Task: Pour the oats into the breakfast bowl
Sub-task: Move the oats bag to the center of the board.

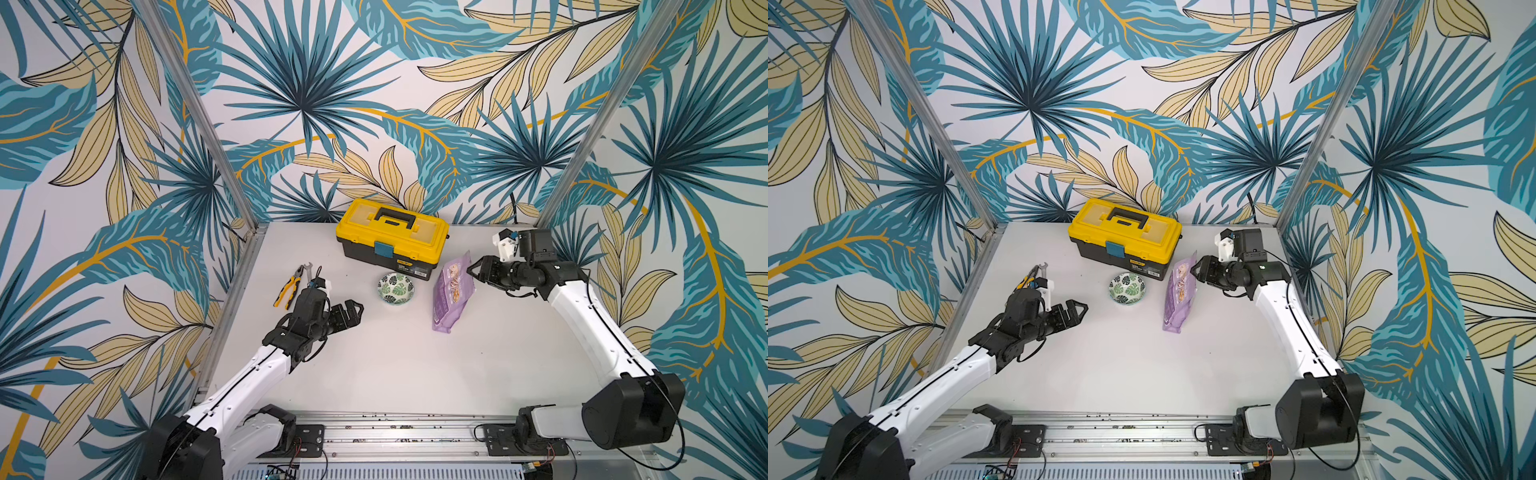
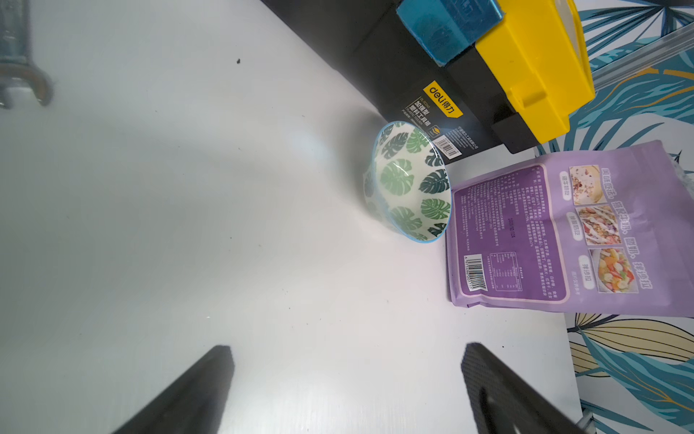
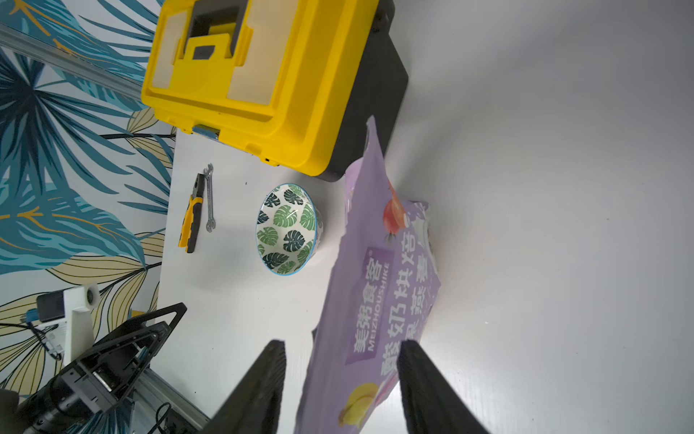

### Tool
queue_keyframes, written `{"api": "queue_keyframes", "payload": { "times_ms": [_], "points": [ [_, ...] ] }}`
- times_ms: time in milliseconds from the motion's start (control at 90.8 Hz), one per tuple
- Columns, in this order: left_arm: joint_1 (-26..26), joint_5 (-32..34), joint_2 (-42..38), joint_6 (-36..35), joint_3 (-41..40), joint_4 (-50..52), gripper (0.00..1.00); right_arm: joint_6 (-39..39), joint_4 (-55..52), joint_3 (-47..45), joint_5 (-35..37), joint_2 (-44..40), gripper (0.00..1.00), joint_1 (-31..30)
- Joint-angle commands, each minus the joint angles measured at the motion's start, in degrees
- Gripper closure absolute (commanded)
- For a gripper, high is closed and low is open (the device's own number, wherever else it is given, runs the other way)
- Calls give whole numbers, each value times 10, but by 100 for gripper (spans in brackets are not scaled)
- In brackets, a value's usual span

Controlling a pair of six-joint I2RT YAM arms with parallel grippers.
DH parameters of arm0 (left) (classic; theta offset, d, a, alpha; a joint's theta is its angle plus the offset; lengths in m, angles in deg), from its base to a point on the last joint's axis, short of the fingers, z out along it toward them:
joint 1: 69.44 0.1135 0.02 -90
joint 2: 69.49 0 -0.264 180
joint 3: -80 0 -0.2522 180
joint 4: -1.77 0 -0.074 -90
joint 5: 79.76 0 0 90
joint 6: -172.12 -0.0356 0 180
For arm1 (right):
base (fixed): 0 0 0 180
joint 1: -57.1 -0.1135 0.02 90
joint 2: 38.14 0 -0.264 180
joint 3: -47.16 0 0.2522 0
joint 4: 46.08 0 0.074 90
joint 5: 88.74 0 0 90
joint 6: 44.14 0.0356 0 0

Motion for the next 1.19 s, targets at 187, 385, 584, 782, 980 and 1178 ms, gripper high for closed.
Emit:
{"api": "queue_keyframes", "payload": {
  "times_ms": [187, 385, 584, 782, 980, 1178],
  "points": [
    [-3, 11, -11, 10, 5, 6, 0, -1, -75, 39, 55, 22, 81, -49],
    [-29, 23, -11, 15, 17, 13, 0, 12, -92, 52, 56, -2, 100, -87],
    [-106, 56, 2, 30, 45, 0, 0, 39, -116, 53, 49, -30, 100, -142],
    [-187, 96, 43, 23, 91, 0, 0, 71, -116, 39, 31, -52, 100, -191],
    [-248, 117, 110, 5, 136, -16, 0, 72, -107, 18, 19, -54, 92, -210],
    [-282, 128, 187, -2, 178, -33, 0, 72, -105, -1, 43, -46, 85, -211]
  ]
}}
